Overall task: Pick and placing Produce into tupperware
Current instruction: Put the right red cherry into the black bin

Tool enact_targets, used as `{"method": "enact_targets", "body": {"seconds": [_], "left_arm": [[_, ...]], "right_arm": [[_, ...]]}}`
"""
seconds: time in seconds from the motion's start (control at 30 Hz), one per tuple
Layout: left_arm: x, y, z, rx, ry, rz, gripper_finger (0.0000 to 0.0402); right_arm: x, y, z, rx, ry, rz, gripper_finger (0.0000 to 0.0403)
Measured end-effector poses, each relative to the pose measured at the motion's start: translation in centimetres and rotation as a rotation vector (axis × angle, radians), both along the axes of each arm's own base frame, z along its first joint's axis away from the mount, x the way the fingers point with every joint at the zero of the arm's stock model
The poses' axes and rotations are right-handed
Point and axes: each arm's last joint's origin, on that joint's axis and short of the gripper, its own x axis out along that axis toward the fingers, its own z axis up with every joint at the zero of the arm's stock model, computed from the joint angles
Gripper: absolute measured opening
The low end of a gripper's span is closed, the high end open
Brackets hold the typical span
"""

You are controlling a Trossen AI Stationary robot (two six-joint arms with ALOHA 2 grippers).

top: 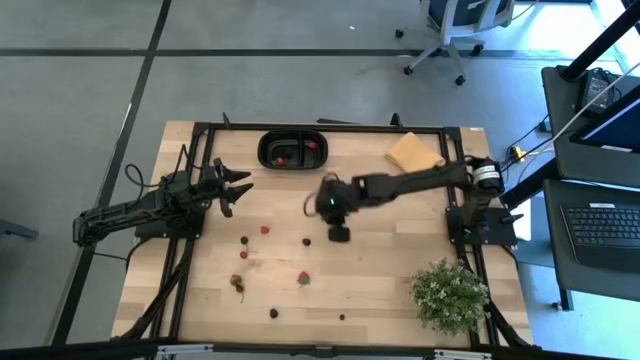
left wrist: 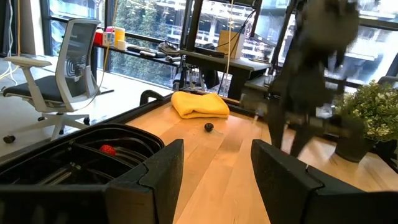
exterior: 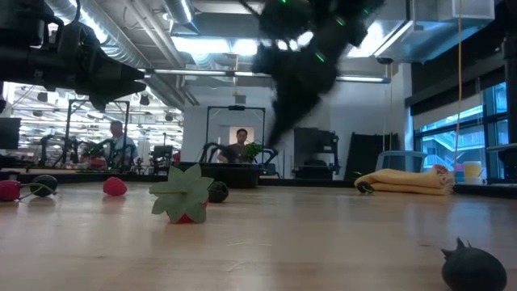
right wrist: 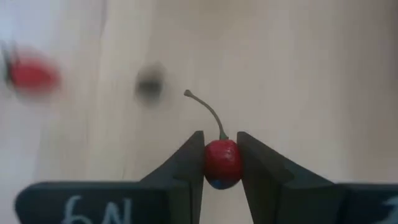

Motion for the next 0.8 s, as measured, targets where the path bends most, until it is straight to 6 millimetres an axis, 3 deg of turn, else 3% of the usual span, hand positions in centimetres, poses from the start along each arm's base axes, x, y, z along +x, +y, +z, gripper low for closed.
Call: {"method": "enact_targets", "body": {"seconds": [0.17, 0.3, 0.47, 0.63, 0.8], "left_arm": [[0.0, 0.0, 0.0, 0.000, 0.000, 0.000, 0.0182], [0.0, 0.0, 0.0, 0.000, 0.000, 0.000, 0.0182], [0.0, 0.0, 0.0, 0.000, 0.000, 0.000, 0.0182], [0.0, 0.0, 0.0, 0.000, 0.000, 0.000, 0.0182], [0.0, 0.0, 0.0, 0.000, 0.000, 0.000, 0.0182]], "right_arm": [[2.5, -3.8, 6.8, -0.042, -0.247, -0.060, 0.0091], [3.4, -6.9, 12.2, -0.076, -0.474, -0.129, 0.0091], [4.1, -9.8, 17.0, -0.156, -0.639, -0.204, 0.0091], [6.0, -12.0, 17.9, -0.175, -0.666, -0.249, 0.0090], [8.4, -13.9, 15.1, -0.167, -0.572, -0.272, 0.0090]]}}
